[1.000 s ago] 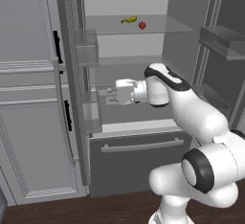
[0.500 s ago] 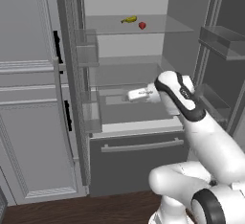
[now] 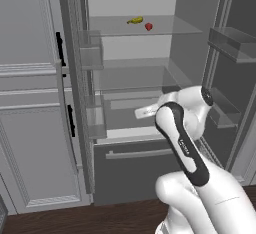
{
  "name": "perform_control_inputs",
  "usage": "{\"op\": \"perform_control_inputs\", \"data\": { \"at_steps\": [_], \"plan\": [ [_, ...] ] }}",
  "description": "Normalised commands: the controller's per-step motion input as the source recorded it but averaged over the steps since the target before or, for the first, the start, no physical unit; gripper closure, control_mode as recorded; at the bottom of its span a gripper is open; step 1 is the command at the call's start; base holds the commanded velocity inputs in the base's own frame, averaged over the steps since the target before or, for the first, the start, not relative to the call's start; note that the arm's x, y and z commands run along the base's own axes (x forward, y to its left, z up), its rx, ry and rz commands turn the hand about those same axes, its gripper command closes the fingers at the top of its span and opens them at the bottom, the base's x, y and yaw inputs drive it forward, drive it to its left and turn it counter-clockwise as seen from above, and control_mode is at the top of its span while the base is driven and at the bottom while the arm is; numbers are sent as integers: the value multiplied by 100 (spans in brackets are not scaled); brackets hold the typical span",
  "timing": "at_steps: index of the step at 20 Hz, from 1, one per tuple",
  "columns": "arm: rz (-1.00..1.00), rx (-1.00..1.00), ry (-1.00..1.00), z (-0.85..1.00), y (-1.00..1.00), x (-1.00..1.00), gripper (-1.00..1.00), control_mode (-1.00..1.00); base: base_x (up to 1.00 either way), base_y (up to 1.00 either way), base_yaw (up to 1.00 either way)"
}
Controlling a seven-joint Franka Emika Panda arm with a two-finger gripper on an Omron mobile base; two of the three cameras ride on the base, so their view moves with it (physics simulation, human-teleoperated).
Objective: Take the strawberry from the fridge and place it on top of the pancake, located on the dining counter.
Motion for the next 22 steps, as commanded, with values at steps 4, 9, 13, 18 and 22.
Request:
{"op": "perform_control_inputs", "data": {
  "at_steps": [4,9,13,18,22],
  "plan": [
    [-25,-14,-4,2,-55,-20,-100,-100,0,0,0],
    [-16,-1,3,18,-55,-40,-100,-100,0,0,0],
    [-18,0,12,11,-43,-42,-100,-100,0,0,0],
    [-12,-7,9,-2,-4,-1,-100,-100,0,0,0],
    [-11,-4,3,-17,0,-9,-100,-100,0,0,0]
  ]
}}
